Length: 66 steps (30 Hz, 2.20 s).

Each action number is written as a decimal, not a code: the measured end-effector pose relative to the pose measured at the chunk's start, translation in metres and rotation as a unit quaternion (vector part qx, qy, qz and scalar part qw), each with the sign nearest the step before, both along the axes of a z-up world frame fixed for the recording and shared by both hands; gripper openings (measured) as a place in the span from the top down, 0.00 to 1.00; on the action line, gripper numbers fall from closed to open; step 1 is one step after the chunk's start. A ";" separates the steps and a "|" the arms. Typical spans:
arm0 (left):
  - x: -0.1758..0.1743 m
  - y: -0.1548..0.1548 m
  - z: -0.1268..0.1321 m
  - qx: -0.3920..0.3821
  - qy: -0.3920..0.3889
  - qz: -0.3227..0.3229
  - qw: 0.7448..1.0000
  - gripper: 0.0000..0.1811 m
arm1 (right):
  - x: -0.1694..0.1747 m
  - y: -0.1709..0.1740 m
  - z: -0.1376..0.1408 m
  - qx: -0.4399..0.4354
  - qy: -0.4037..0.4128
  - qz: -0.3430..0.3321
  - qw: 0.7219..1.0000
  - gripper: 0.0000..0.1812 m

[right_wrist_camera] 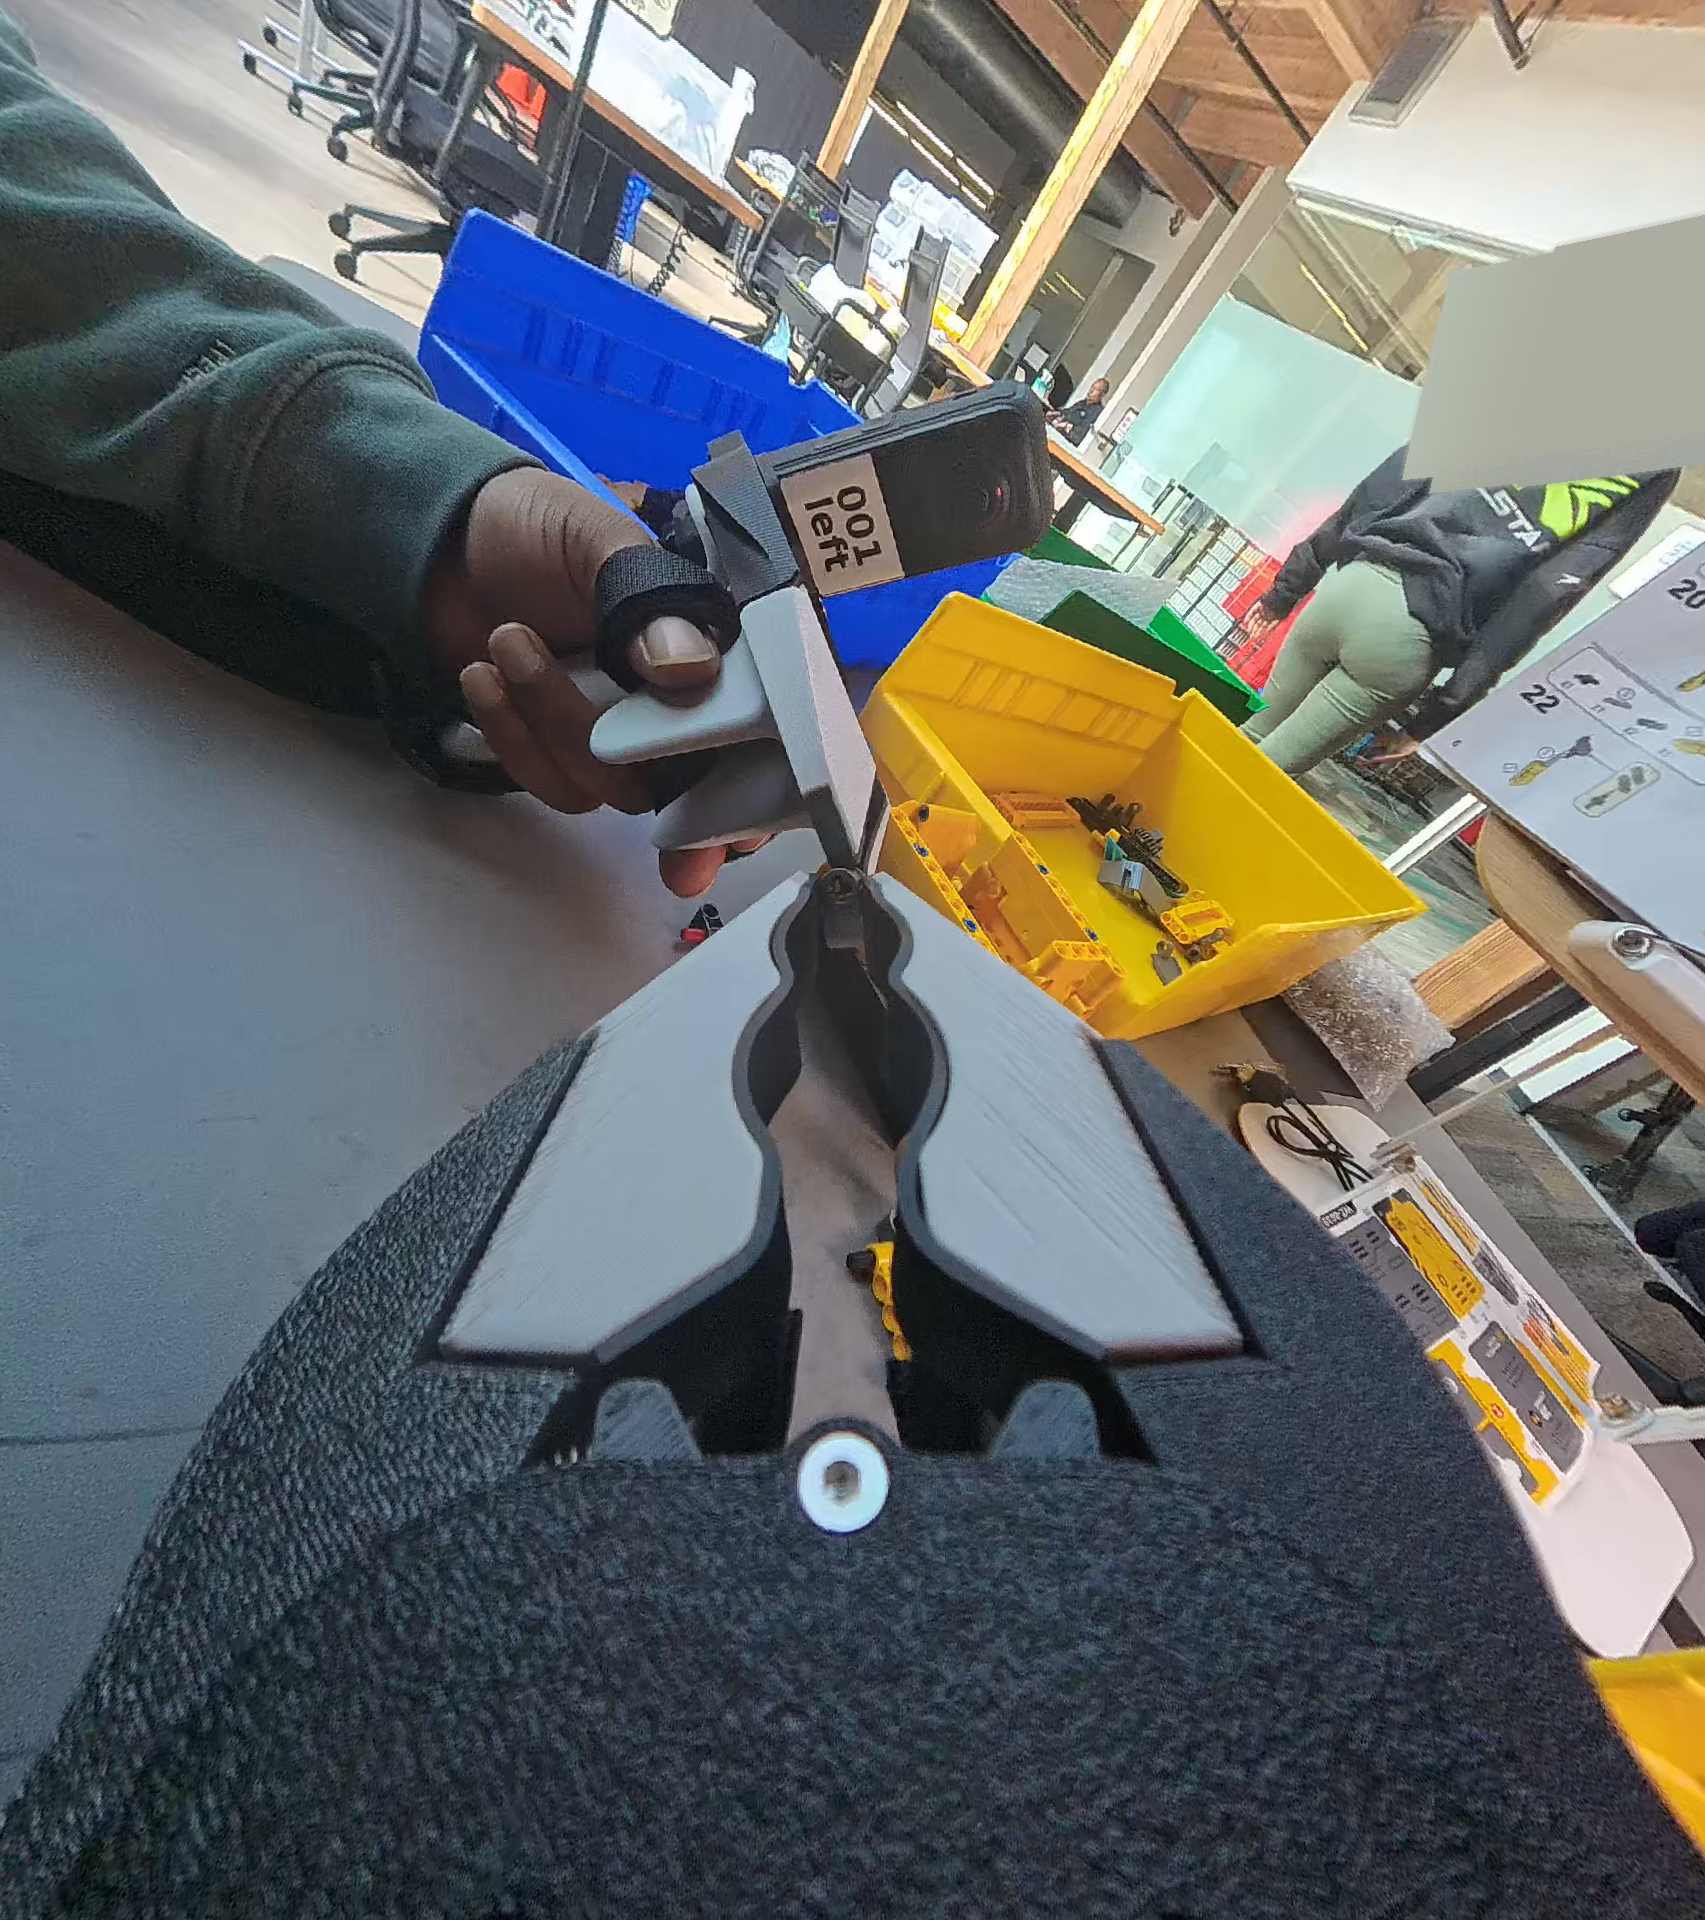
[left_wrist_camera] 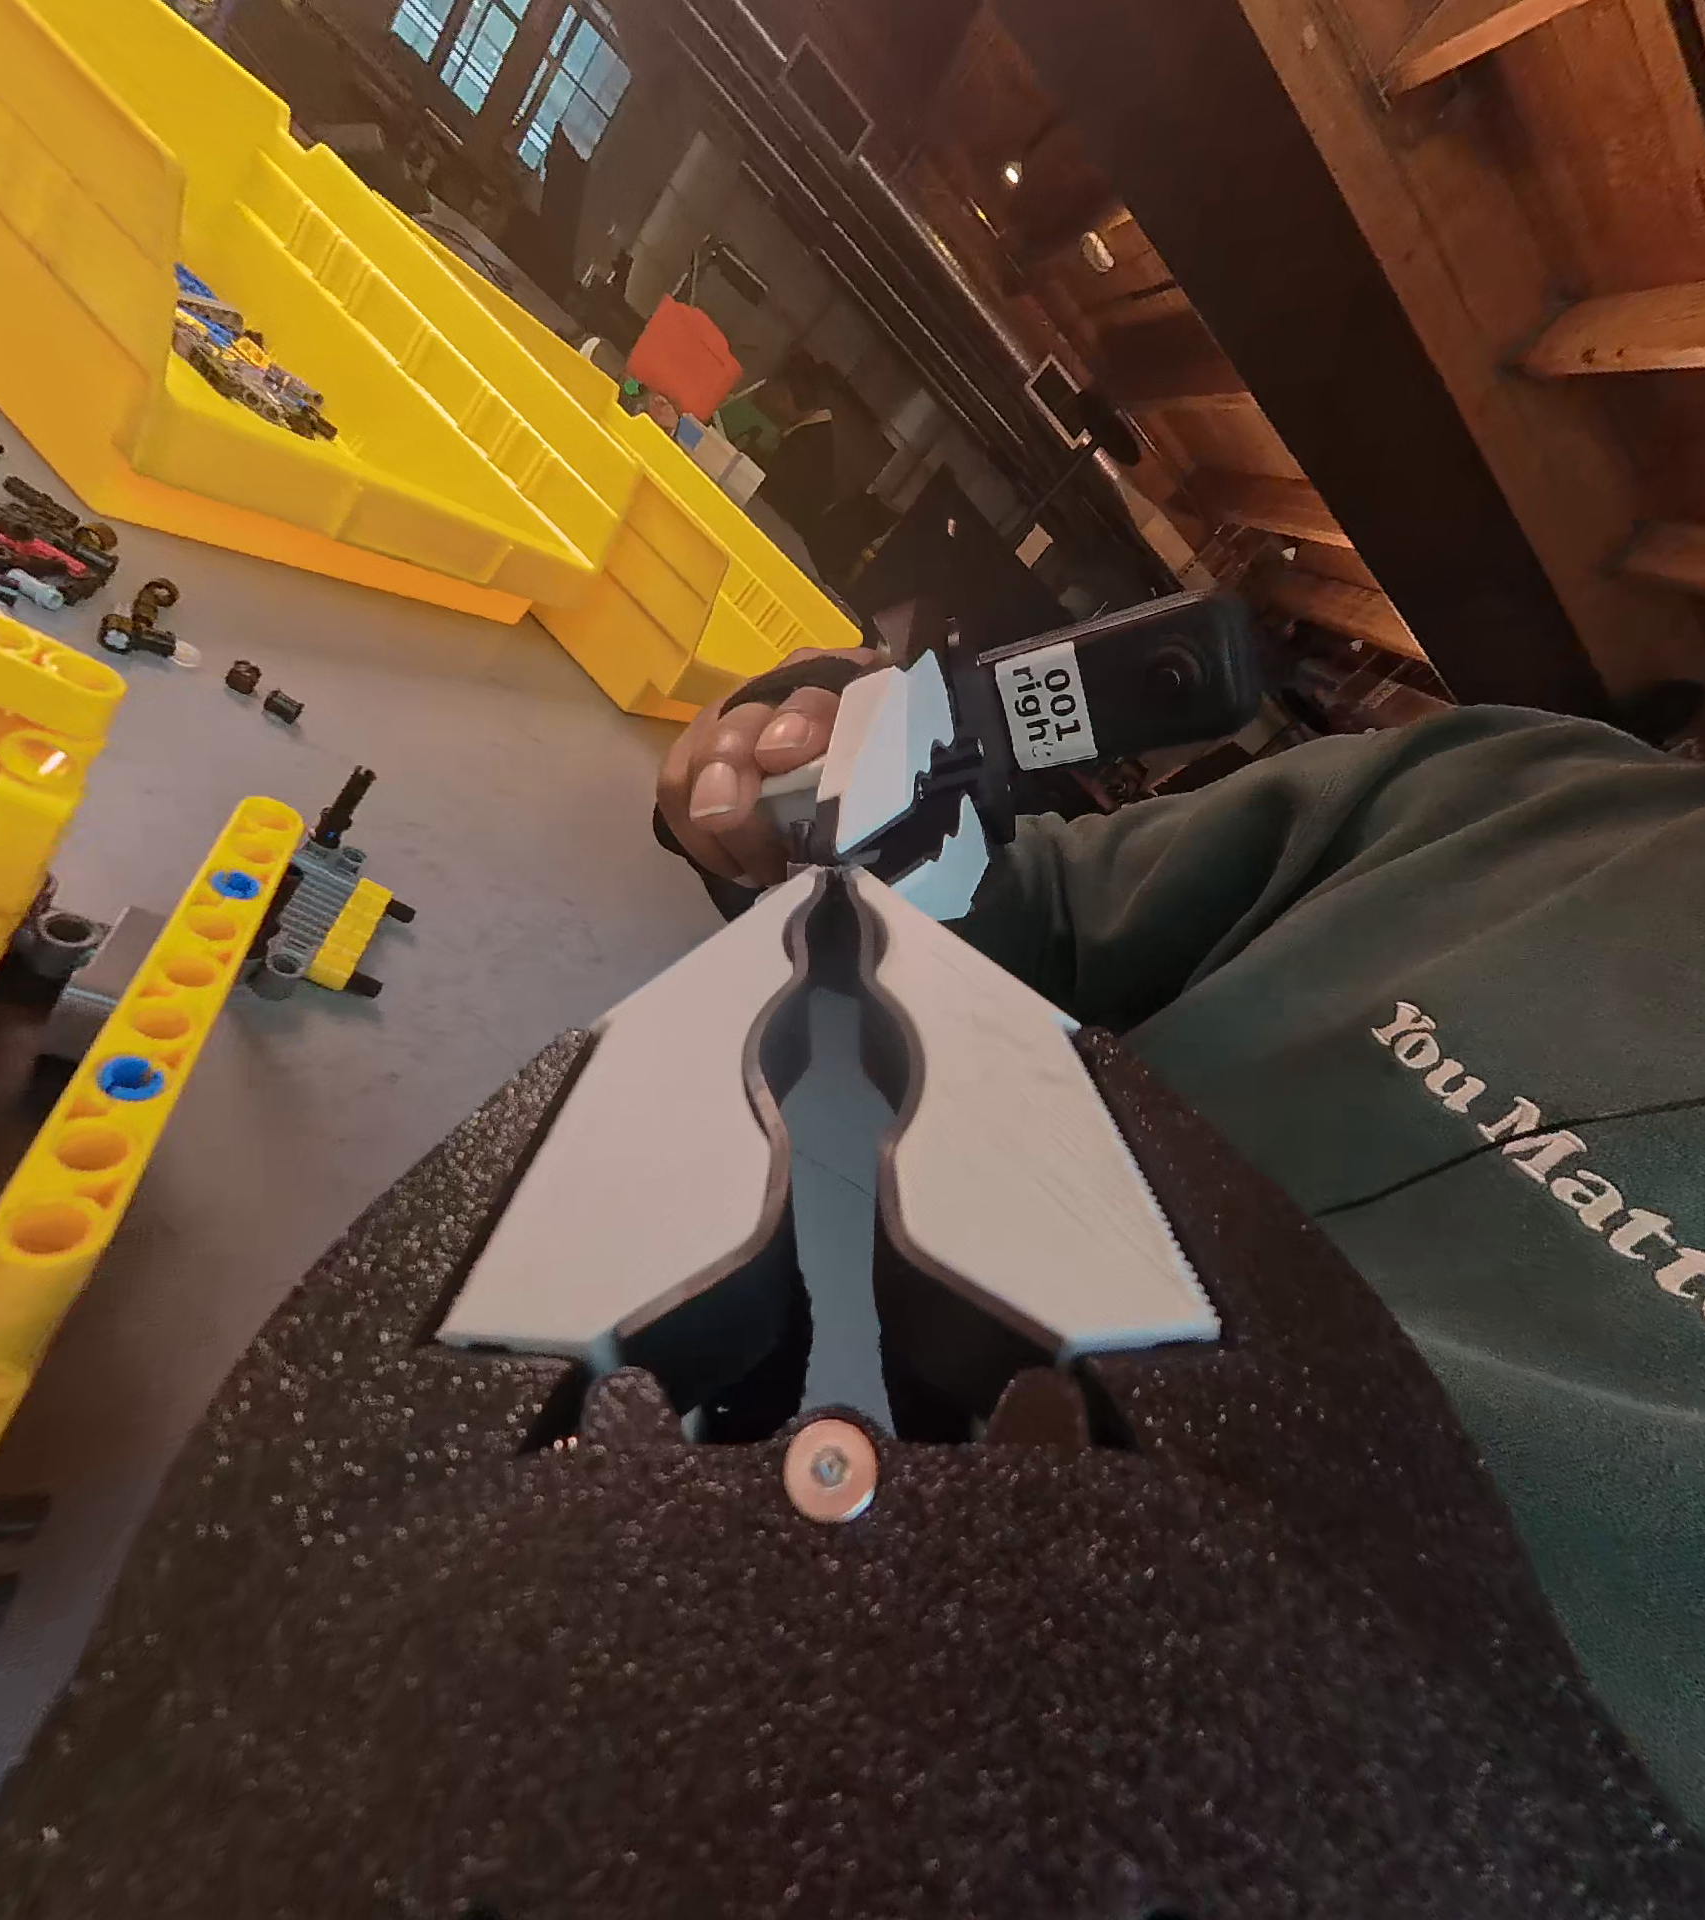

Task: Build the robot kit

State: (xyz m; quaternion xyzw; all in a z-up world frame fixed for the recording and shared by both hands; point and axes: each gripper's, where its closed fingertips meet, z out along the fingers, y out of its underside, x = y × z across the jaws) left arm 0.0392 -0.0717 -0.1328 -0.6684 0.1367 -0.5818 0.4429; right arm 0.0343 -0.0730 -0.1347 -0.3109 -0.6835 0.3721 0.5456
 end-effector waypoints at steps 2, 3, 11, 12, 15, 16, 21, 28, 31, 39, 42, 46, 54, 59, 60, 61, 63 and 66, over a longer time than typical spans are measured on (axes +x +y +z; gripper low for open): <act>0.000 0.000 -0.001 -0.006 -0.004 -0.002 1.000 1.00 | 0.000 0.000 -0.001 0.001 -0.002 0.000 1.000 0.96; 0.000 0.000 -0.001 -0.009 -0.005 -0.002 1.000 1.00 | 0.000 0.000 -0.001 0.004 -0.002 -0.001 1.000 0.96; 0.008 -0.003 -0.001 -0.031 -0.039 -0.032 0.998 0.90 | 0.002 -0.003 0.002 -0.007 0.003 0.010 1.000 0.96; 0.009 -0.004 -0.002 -0.034 -0.041 -0.038 0.998 0.91 | 0.002 -0.004 0.002 -0.006 0.003 0.011 1.000 0.96; 0.010 -0.005 -0.001 -0.035 -0.042 -0.046 0.997 0.93 | 0.003 -0.005 0.003 -0.005 0.005 0.015 1.000 0.96; 0.010 -0.005 -0.001 -0.033 -0.039 -0.045 0.998 0.93 | 0.003 -0.006 0.003 -0.003 0.006 0.016 1.000 0.96; 0.010 -0.006 -0.002 -0.034 -0.038 -0.046 0.998 0.94 | 0.004 -0.006 0.002 0.001 0.005 0.018 1.000 0.96; 0.007 -0.005 -0.001 -0.024 -0.034 -0.036 0.998 0.97 | 0.007 -0.005 0.002 -0.013 0.003 0.022 1.000 0.96; 0.006 -0.004 -0.001 -0.019 -0.026 -0.030 0.999 0.97 | 0.007 -0.004 0.003 -0.018 0.002 0.022 1.000 0.96; 0.005 -0.004 0.000 -0.005 -0.013 -0.019 1.000 0.97 | 0.009 -0.001 0.006 -0.056 0.003 0.027 0.998 1.00; 0.003 -0.003 0.002 0.002 -0.013 -0.012 1.000 0.97 | 0.010 0.001 0.009 -0.076 0.006 0.029 0.997 0.99; 0.000 -0.001 0.002 0.034 0.028 0.010 0.999 0.97 | 0.010 0.005 0.007 -0.150 -0.021 0.040 0.988 0.90; 0.015 -0.014 0.002 0.096 0.082 -0.014 0.992 0.97 | 0.011 -0.012 -0.004 -0.168 -0.063 0.077 0.981 0.94; 0.017 -0.014 0.003 0.105 0.091 -0.013 0.990 0.97 | 0.012 -0.010 -0.003 -0.176 -0.063 0.080 0.979 0.96; 0.016 -0.014 0.002 0.105 0.092 -0.012 0.990 0.97 | 0.012 -0.010 -0.003 -0.178 -0.064 0.080 0.979 0.96; 0.016 -0.013 0.002 0.107 0.095 -0.010 0.990 0.97 | 0.012 -0.010 -0.003 -0.184 -0.064 0.082 0.977 0.96; 0.015 -0.013 0.001 0.109 0.103 -0.006 0.989 0.97 | 0.013 -0.012 -0.001 -0.201 -0.066 0.093 0.973 0.92; 0.015 -0.013 0.001 0.112 0.106 -0.006 0.988 0.97 | 0.013 -0.009 0.001 -0.210 -0.064 0.088 0.972 0.96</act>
